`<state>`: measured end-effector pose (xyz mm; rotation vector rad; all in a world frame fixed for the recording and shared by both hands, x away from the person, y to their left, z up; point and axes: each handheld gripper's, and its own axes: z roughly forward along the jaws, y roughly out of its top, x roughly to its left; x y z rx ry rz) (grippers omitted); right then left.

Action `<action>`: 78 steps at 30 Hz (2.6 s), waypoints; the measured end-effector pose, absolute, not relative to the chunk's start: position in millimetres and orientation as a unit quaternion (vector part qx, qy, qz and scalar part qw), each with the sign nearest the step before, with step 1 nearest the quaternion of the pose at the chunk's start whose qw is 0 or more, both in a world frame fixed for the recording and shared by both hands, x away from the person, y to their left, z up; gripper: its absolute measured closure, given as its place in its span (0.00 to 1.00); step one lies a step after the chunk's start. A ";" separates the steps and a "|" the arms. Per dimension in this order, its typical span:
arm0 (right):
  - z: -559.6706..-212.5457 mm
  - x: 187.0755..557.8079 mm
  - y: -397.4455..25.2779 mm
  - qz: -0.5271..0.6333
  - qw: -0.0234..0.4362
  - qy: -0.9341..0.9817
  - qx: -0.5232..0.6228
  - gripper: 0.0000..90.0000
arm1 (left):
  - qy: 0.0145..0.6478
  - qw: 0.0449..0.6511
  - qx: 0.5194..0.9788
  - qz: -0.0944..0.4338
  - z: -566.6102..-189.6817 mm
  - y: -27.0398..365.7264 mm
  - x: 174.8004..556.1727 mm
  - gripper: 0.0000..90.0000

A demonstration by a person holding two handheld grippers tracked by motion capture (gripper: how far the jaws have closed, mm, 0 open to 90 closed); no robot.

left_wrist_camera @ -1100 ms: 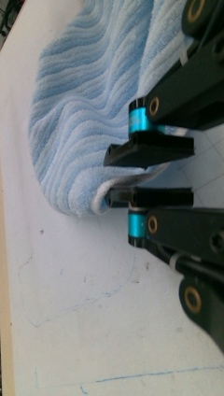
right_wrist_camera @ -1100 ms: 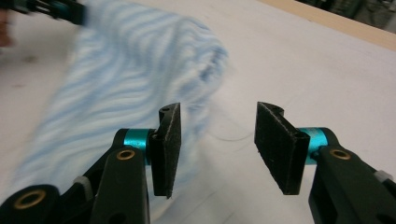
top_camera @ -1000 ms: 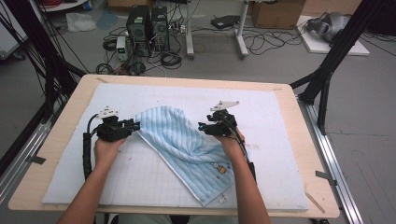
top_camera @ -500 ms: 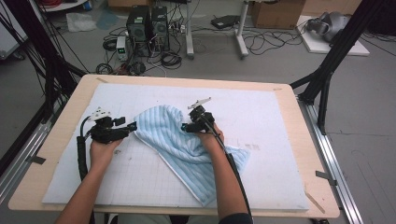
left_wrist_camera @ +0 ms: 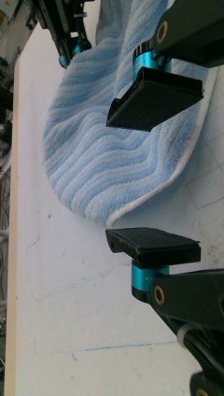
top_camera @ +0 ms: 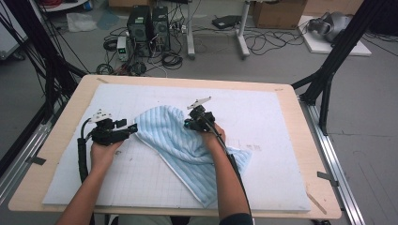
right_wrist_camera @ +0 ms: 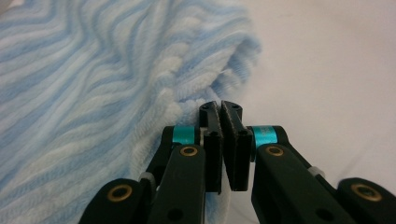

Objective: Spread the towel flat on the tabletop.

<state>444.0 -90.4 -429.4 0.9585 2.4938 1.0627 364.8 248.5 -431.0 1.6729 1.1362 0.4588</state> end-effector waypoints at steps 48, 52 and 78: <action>-403.4 368.4 -250.7 0.399 0.289 0.746 0.447 0.51 | 0.386 0.497 0.771 0.097 -439.9 124.5 383.1 0.37; -410.0 362.8 -255.6 0.397 0.283 0.744 0.456 0.50 | 0.391 0.460 0.791 0.106 -446.4 109.0 389.1 0.44; -428.6 360.2 -232.0 0.410 0.219 0.774 0.430 0.50 | 0.465 0.464 0.740 0.142 -441.8 195.9 424.3 0.96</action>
